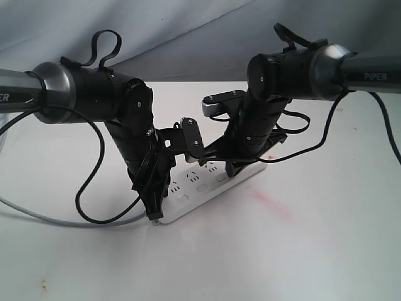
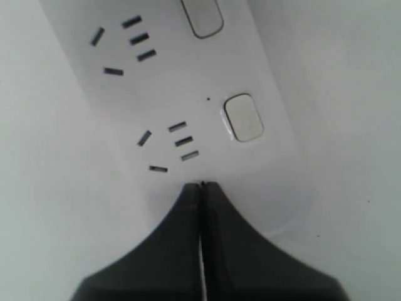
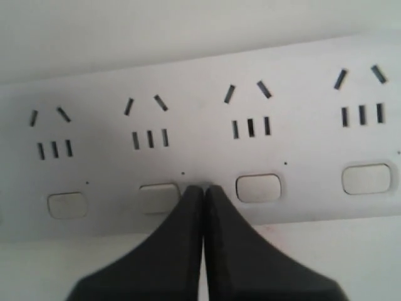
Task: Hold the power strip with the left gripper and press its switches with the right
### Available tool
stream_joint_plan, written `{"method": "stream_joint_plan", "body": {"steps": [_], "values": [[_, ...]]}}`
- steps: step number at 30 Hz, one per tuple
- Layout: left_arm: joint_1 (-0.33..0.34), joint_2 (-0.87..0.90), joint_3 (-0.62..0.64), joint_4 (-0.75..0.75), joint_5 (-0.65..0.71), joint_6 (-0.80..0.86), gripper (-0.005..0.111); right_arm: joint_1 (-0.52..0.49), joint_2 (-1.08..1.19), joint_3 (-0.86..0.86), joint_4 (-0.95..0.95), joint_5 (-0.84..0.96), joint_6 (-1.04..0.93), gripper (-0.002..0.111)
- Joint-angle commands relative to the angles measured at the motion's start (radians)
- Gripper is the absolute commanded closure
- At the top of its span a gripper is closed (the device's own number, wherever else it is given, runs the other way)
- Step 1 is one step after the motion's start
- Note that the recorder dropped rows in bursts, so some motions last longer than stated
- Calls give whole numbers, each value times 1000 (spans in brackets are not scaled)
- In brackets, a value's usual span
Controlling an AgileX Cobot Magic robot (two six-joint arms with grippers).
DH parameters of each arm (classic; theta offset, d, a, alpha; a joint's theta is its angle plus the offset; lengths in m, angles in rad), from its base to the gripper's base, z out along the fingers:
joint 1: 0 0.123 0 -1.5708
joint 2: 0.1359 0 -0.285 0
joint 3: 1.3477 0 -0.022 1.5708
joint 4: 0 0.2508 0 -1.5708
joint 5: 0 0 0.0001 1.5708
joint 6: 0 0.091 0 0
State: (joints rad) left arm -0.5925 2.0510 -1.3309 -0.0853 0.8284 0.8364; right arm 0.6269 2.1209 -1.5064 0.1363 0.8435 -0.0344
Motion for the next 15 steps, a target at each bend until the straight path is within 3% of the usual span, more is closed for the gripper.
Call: {"method": "stream_joint_plan", "body": {"steps": [1,15], "values": [[-5,30,15,-7,32,-5,107,1,-11,3,19,-21,-18,108],[-5,30,15,-9,32,-5,107,1,-3,3,92,-25,-74,108]]}}
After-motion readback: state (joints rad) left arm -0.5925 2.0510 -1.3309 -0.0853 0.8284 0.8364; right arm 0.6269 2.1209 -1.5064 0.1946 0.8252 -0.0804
